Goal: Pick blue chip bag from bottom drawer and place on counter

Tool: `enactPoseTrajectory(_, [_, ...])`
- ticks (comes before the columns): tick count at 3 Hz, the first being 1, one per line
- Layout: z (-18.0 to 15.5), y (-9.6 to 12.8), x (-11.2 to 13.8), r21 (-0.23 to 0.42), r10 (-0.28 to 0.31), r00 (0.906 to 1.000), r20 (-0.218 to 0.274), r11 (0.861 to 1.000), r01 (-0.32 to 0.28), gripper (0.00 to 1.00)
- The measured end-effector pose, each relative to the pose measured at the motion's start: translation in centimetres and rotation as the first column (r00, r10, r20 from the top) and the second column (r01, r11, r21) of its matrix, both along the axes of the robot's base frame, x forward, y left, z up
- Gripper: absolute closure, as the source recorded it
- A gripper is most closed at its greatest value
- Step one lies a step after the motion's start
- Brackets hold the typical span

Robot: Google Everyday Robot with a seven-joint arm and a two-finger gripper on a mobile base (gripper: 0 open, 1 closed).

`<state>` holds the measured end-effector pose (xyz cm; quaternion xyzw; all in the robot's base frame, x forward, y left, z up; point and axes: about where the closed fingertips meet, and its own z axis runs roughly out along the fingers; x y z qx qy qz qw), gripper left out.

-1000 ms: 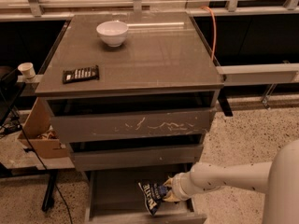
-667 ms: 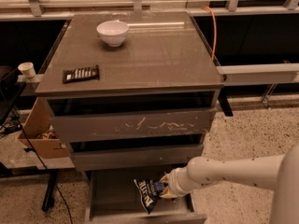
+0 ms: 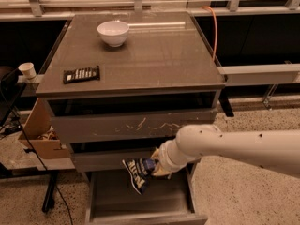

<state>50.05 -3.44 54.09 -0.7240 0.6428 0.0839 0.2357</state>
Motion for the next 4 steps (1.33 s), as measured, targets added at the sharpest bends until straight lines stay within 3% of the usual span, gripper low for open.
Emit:
enactPoseTrajectory(1, [3.4,-0.2,0.5,-0.018,0.007,0.9985,0.055,1.000,-0.006,1.00])
enactPoseTrajectory(2, [3.4,-0.2,0.5,-0.018,0.007,0.9985,0.055,1.000,-0.006,1.00])
enactPoseTrajectory(4, [12.2,-0.1,2.2,-0.051,-0.098,0.9937,0.056,0.994,0.101,1.00])
